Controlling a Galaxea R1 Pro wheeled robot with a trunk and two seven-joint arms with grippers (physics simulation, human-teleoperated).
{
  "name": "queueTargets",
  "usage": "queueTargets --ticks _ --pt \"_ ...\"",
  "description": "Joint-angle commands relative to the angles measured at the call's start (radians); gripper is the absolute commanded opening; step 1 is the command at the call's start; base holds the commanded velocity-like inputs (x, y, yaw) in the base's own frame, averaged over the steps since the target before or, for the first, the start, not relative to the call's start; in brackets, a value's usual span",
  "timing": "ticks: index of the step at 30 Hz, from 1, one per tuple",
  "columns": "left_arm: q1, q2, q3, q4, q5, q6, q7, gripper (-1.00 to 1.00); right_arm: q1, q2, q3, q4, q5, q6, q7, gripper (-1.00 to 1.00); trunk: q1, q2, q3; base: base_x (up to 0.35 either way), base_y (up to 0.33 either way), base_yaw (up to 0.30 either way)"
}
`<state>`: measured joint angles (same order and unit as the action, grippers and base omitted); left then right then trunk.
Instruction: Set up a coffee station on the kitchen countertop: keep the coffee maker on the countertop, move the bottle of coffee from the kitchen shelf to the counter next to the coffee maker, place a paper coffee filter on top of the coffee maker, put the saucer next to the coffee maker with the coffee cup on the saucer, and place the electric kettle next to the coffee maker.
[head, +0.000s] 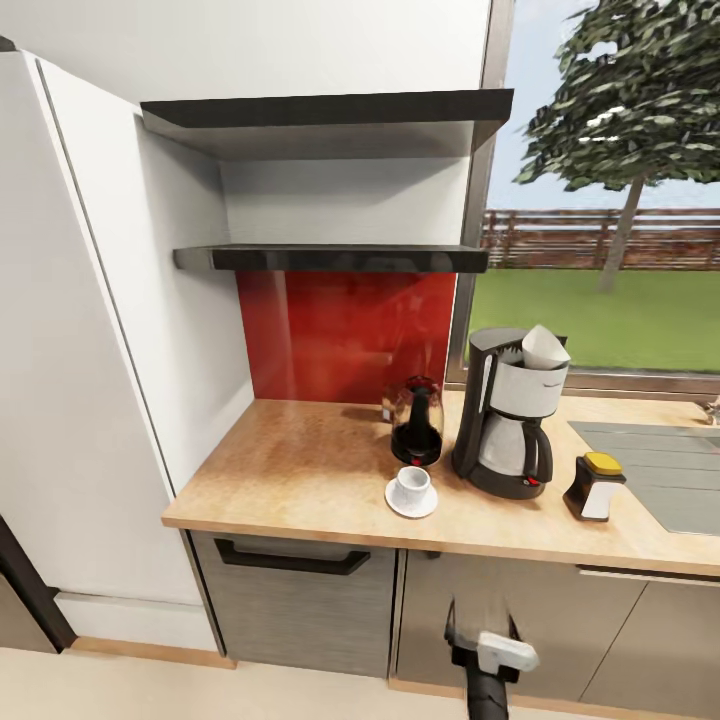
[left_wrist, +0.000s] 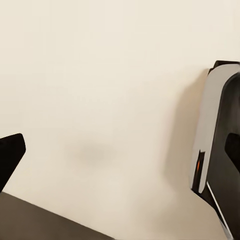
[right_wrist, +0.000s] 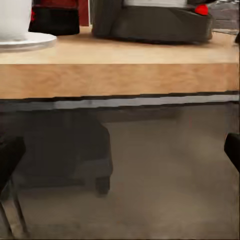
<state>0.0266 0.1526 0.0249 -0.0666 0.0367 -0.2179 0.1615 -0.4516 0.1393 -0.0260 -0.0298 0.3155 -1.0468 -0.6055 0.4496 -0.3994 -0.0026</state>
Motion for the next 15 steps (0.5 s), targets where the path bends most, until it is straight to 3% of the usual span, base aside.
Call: queueTargets --ticks 1,3,7,10,15 --pt "0.001 0.000 0.003 0.000 -0.002 -0.001 0.000 1.00 0.021 0.000 0.002 0.002 -0.009 0.000 -0.008 1.00 0.000 -0.001 0.000 0.000 0.000 0.000" --pt "0.001 -0.001 0.004 0.004 -0.008 0.000 0.000 1.00 0.050 0.000 0.002 0.004 -0.038 0.000 -0.006 1.00 0.000 -0.001 0.000 0.000 0.000 0.000" --pt "0.001 -0.001 0.005 0.010 -0.011 0.005 0.001 1.00 0.108 0.000 0.003 0.005 -0.057 0.000 -0.004 1.00 0.000 -0.001 0.000 0.000 0.000 0.000" --pt "0.001 -0.002 0.005 0.011 -0.011 0.008 0.005 1.00 0.131 0.000 0.002 0.005 -0.062 0.167 -0.002 1.00 0.000 -0.001 0.000 0.000 0.000 0.000" --pt "0.001 -0.016 0.005 0.012 -0.011 0.010 0.008 1.00 0.142 0.002 -0.010 0.003 -0.101 0.537 0.055 1.00 0.000 -0.001 0.000 0.000 0.000 0.000"
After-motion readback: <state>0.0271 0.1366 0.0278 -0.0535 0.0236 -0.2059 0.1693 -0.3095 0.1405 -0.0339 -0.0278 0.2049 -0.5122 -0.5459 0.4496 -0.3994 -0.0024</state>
